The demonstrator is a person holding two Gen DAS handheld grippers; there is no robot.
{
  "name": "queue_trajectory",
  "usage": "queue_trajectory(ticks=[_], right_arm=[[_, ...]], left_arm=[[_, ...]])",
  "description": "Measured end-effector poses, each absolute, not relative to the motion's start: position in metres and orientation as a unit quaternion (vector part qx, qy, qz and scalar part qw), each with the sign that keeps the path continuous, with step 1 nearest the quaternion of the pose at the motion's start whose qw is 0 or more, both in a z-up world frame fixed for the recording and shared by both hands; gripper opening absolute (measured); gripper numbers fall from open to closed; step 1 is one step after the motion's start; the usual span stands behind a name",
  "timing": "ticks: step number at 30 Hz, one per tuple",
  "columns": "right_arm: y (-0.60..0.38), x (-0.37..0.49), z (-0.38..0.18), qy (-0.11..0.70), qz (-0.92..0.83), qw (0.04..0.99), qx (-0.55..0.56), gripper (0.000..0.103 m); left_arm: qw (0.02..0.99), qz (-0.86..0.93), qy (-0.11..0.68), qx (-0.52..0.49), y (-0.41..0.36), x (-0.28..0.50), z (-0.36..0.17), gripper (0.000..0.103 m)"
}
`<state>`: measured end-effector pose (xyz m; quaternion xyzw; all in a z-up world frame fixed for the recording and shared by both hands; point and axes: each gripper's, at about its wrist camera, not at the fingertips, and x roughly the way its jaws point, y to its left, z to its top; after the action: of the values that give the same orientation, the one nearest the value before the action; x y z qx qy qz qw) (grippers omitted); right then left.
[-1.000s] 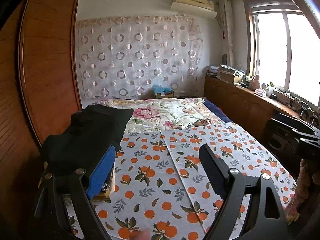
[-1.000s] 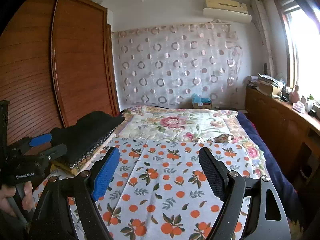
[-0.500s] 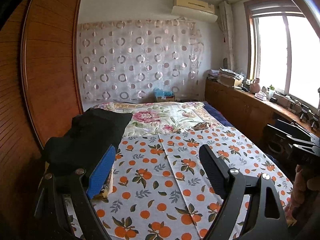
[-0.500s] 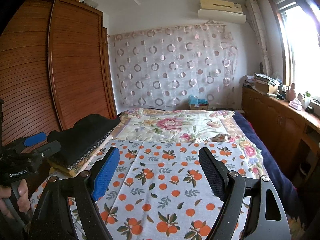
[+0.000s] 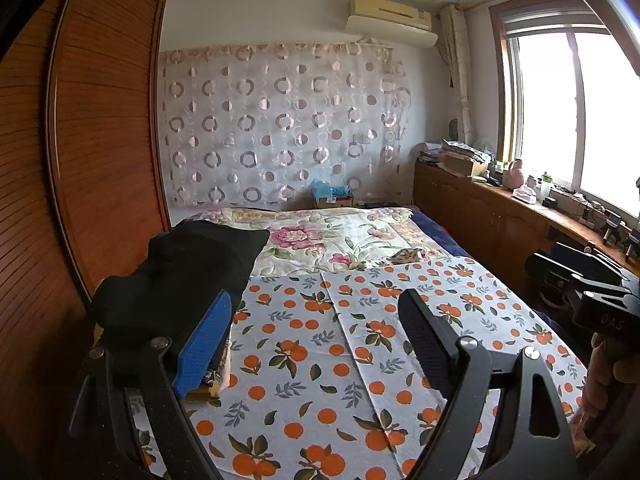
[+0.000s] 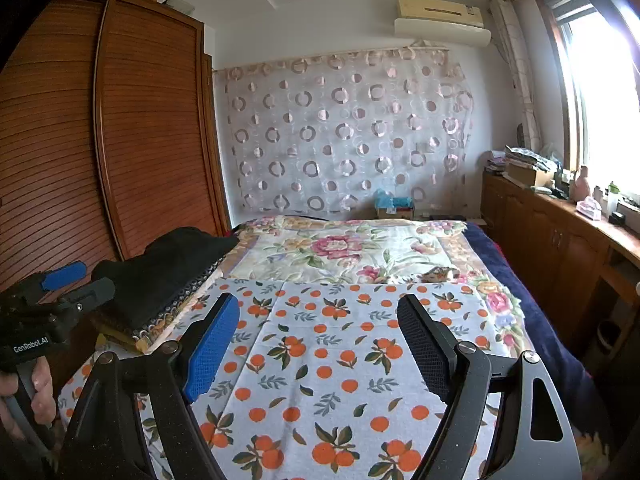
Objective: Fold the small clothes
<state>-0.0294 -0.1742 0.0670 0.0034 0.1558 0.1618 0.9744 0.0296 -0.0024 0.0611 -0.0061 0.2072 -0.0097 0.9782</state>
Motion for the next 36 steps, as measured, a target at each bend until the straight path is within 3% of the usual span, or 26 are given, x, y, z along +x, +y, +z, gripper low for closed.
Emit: queue_trajectory(ticks=[36], right_arm=[[-0.192, -0.03, 0.066, 0.155, 0.165, 0.974, 0.002, 0.083]], left_arm=[[0.98, -0.005, 0.199, -0.003, 0.002, 0.027, 0.067, 0.086]])
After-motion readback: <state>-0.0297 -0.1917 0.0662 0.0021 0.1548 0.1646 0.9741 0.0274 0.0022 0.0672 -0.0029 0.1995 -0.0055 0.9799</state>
